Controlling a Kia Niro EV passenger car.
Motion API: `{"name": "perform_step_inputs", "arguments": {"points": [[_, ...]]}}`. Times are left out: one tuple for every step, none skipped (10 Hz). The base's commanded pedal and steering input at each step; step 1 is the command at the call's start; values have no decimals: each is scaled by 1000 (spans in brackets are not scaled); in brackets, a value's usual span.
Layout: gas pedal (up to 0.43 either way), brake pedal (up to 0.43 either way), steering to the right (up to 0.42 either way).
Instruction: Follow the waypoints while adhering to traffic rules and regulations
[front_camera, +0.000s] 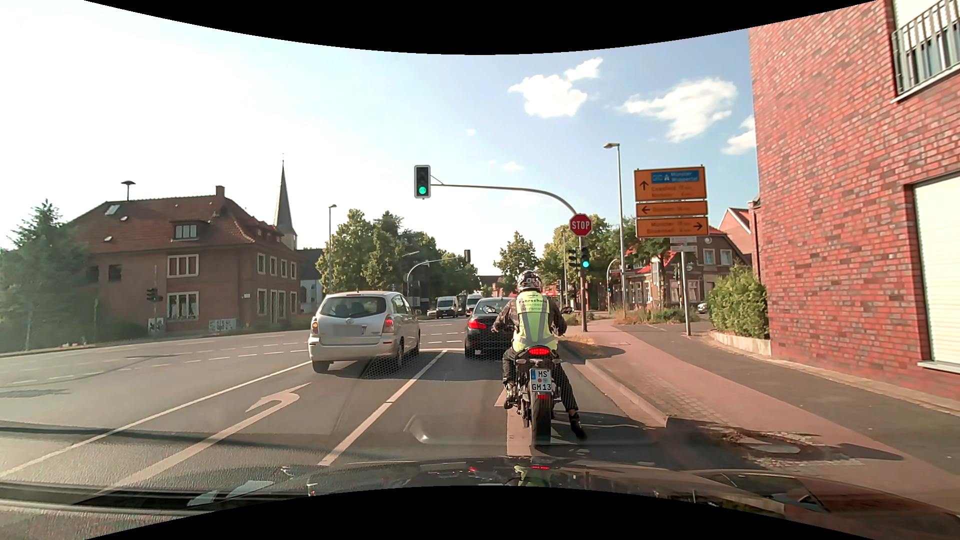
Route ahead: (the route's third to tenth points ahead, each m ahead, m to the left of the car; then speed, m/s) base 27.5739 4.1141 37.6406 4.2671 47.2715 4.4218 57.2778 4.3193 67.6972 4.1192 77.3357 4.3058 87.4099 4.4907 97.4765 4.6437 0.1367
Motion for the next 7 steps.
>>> {"name": "perform_step_inputs", "arguments": {"points": [[177,0,8],[189,0,8],[197,0,8],[197,0,8],[197,0,8],[197,0,8],[197,0,8]]}}
